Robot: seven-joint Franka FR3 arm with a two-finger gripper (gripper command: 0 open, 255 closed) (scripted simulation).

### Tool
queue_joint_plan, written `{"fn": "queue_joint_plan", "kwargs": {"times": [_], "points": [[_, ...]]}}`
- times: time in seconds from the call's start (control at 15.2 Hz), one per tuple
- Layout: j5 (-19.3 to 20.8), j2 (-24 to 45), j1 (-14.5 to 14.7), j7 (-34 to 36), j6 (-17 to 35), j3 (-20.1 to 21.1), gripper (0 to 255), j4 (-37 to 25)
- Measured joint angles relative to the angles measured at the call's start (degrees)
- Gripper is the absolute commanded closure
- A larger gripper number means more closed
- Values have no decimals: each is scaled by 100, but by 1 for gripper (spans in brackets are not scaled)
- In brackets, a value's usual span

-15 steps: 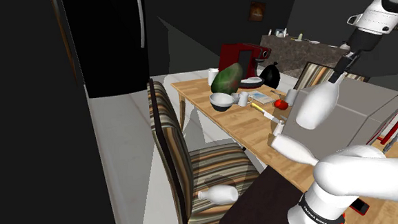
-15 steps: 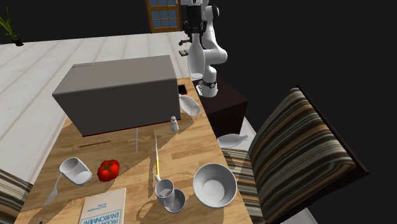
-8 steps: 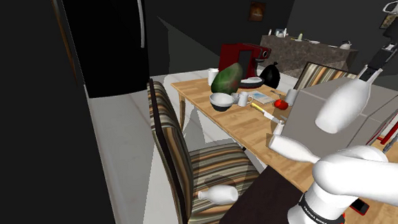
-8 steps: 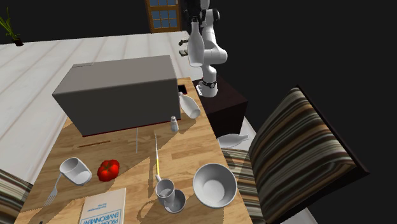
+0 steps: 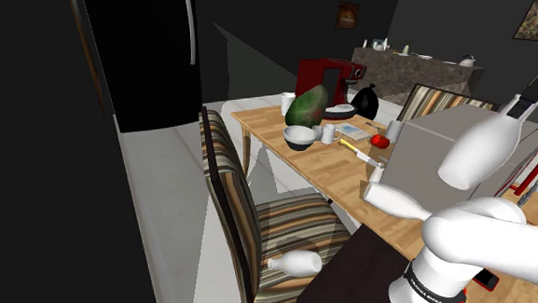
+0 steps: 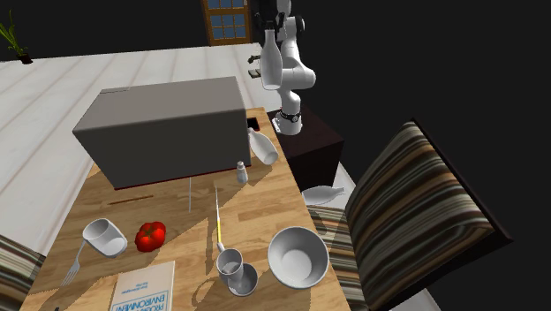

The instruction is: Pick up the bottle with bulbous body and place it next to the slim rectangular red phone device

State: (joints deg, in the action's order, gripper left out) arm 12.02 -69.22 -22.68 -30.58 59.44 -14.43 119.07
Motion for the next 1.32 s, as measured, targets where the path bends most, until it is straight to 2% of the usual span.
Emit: {"fn": "queue_joint_plan", "kwargs": {"times": [1.32], "points": [[303,-1349,-228,37,767,-264,255,2113]]}}
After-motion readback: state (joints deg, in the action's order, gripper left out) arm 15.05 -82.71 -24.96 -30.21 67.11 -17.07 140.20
